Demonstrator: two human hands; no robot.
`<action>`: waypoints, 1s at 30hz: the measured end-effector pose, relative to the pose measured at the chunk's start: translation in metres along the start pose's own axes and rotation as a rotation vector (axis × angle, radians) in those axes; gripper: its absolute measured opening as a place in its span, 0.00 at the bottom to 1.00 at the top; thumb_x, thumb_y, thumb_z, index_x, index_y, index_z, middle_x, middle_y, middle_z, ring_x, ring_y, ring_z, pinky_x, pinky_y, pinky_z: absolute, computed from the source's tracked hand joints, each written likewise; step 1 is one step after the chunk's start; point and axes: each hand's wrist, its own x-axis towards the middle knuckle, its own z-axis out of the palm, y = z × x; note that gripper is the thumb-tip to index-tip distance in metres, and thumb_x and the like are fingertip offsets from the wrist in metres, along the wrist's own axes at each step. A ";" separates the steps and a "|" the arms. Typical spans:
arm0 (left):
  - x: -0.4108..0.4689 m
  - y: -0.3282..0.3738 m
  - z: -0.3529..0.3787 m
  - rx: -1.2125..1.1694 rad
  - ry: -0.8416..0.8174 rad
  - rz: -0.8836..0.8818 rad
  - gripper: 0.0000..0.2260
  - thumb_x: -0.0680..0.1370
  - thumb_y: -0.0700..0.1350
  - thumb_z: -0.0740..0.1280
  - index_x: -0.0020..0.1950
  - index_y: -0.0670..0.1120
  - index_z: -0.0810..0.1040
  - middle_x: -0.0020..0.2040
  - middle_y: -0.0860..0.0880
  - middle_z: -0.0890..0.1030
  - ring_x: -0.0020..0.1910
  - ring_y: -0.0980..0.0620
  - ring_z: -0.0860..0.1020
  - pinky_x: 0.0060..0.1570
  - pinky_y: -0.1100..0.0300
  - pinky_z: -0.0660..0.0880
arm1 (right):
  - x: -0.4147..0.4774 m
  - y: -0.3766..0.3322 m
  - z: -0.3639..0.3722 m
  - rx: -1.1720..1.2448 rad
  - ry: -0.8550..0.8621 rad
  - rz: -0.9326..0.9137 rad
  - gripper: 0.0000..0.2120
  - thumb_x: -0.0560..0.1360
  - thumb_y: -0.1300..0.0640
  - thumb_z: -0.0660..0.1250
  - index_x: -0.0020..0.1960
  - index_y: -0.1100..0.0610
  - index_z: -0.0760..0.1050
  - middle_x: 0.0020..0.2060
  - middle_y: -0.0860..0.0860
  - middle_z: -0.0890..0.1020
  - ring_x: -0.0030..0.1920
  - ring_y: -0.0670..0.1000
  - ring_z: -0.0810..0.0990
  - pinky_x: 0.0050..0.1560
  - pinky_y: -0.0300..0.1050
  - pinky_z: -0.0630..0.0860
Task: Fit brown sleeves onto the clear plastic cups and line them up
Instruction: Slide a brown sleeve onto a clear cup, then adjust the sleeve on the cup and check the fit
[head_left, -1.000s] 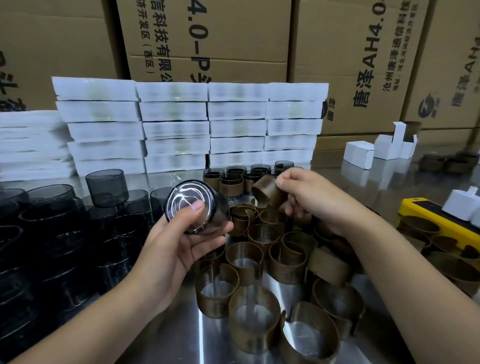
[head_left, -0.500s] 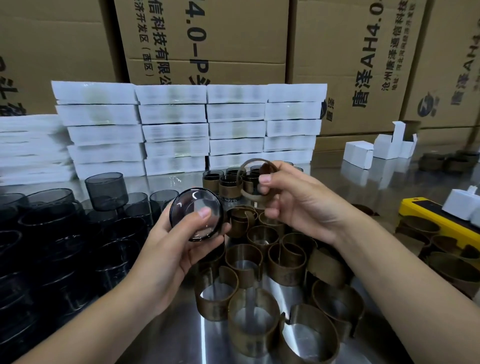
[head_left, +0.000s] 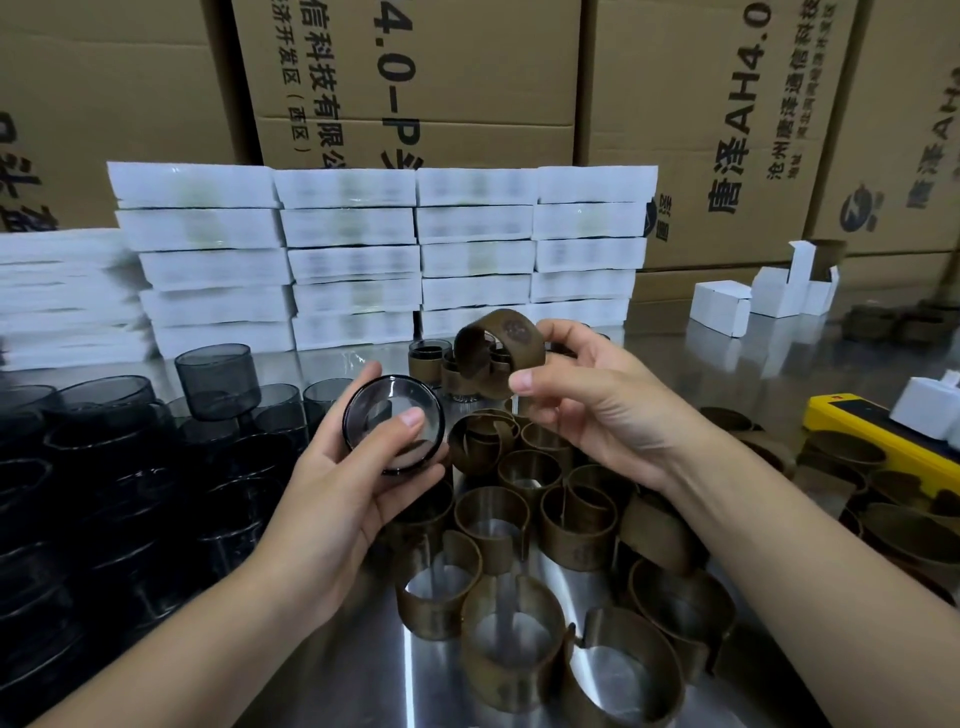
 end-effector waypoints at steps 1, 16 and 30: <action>0.001 -0.001 -0.001 -0.005 0.000 0.004 0.33 0.58 0.50 0.77 0.63 0.58 0.77 0.50 0.46 0.85 0.51 0.43 0.83 0.41 0.61 0.80 | 0.000 0.000 0.001 0.010 0.017 -0.003 0.21 0.63 0.68 0.70 0.54 0.57 0.69 0.34 0.50 0.80 0.27 0.45 0.69 0.25 0.35 0.68; -0.002 0.001 -0.003 -0.137 -0.036 -0.108 0.28 0.68 0.58 0.68 0.62 0.42 0.79 0.62 0.35 0.78 0.60 0.41 0.79 0.56 0.48 0.78 | -0.011 -0.001 0.015 -0.107 -0.111 0.025 0.12 0.71 0.55 0.65 0.54 0.56 0.73 0.37 0.54 0.84 0.26 0.43 0.68 0.23 0.33 0.65; -0.006 0.004 0.005 -0.010 -0.259 -0.054 0.36 0.63 0.70 0.72 0.61 0.46 0.80 0.59 0.41 0.80 0.60 0.44 0.80 0.53 0.57 0.78 | -0.021 0.002 0.033 -0.215 -0.159 0.035 0.19 0.66 0.55 0.69 0.55 0.60 0.74 0.39 0.53 0.83 0.28 0.45 0.76 0.29 0.36 0.75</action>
